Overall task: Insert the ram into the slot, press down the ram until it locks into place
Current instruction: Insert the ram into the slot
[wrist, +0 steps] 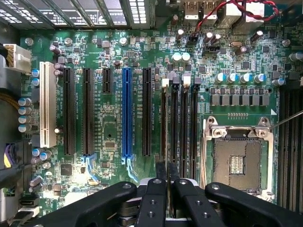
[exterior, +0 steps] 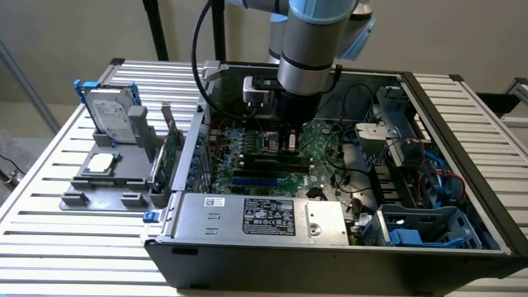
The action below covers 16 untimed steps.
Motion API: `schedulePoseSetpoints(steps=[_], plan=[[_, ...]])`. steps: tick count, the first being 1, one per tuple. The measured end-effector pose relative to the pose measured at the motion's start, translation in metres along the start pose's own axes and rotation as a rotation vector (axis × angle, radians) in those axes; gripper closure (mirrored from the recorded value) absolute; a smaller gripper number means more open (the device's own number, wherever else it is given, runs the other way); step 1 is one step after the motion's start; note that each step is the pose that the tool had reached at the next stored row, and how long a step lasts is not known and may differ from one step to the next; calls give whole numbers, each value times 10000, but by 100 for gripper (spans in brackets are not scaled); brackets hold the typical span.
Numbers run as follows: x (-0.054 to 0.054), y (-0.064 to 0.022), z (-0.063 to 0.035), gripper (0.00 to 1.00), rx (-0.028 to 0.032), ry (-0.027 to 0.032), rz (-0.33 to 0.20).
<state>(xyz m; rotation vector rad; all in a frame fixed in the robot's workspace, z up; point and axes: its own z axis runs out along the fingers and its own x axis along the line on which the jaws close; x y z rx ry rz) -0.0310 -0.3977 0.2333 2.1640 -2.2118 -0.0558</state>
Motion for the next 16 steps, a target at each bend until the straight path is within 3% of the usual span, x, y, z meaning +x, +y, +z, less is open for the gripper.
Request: schedulePoseSetpoints(steps=[16], plan=[[-9,-1,30,87,2,127,8]])
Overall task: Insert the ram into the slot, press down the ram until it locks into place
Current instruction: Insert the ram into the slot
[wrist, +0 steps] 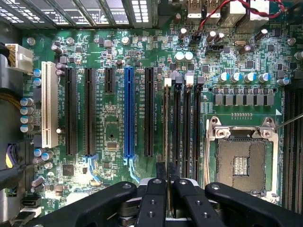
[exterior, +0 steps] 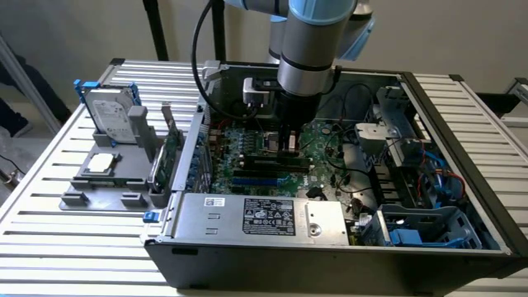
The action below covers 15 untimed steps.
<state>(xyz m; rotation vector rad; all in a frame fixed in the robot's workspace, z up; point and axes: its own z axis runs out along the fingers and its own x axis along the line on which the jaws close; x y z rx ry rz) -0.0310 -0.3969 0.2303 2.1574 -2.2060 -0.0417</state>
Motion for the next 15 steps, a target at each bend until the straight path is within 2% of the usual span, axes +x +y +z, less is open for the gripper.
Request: schedulePoseSetpoints(steps=[3,4,6,15], plan=[[-11,0,4,87,1,7,1],[-19,0,11,87,9,-9,2],[-30,0,8,87,2,12,1],[-39,-1,36,87,3,38,3]])
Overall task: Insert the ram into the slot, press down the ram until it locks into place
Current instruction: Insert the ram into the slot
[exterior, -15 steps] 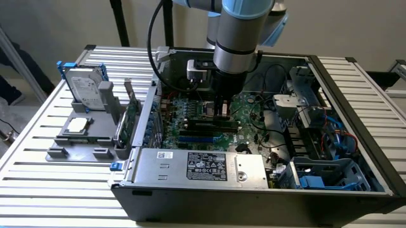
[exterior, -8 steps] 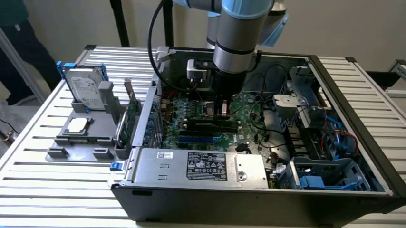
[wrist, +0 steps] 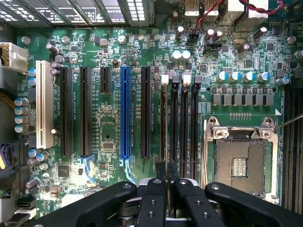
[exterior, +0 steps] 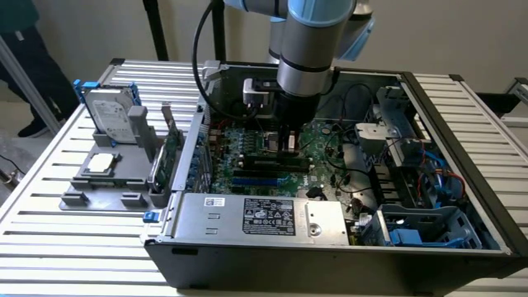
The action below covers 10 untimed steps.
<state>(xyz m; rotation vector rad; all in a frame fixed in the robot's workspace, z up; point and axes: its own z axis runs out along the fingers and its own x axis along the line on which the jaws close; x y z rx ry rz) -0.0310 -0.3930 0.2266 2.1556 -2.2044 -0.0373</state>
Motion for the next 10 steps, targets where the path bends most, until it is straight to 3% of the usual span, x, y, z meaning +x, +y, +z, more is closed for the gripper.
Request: schedulePoseSetpoints(steps=[3,4,8,10], plan=[[1,1,0,86,-1,9,1],[1,2,-19,79,0,9,1],[5,12,-183,79,-1,8,1],[6,14,-203,79,0,7,-1]])
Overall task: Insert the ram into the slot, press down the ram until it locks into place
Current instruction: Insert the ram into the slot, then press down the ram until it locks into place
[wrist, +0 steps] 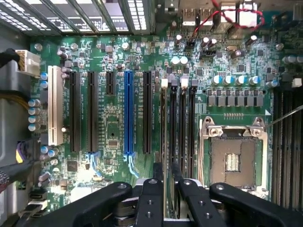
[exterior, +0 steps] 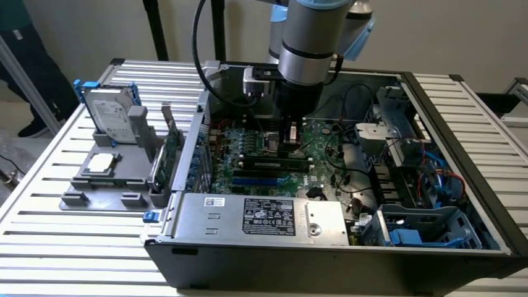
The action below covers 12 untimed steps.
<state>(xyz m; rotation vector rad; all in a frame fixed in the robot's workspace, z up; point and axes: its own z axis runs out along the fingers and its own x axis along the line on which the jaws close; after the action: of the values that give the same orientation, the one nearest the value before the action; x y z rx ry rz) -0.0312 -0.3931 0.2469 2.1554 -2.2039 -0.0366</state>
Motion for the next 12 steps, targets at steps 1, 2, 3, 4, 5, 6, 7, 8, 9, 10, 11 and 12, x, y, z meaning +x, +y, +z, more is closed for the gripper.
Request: schedulePoseSetpoints(steps=[1,2,3,4,5,6,7,8,9,10,11,12], plan=[[0,0,0,82,0,0,0],[0,0,0,88,0,0,0],[0,0,0,88,0,0,0],[0,0,0,89,0,0,1],[0,0,0,89,0,0,1],[0,0,0,89,0,1,1],[0,0,0,89,0,0,1],[0,1,0,89,0,1,1],[0,0,0,89,-1,1,1],[0,1,0,89,0,1,1],[0,0,0,89,0,1,1],[0,0,0,89,-1,1,1]])
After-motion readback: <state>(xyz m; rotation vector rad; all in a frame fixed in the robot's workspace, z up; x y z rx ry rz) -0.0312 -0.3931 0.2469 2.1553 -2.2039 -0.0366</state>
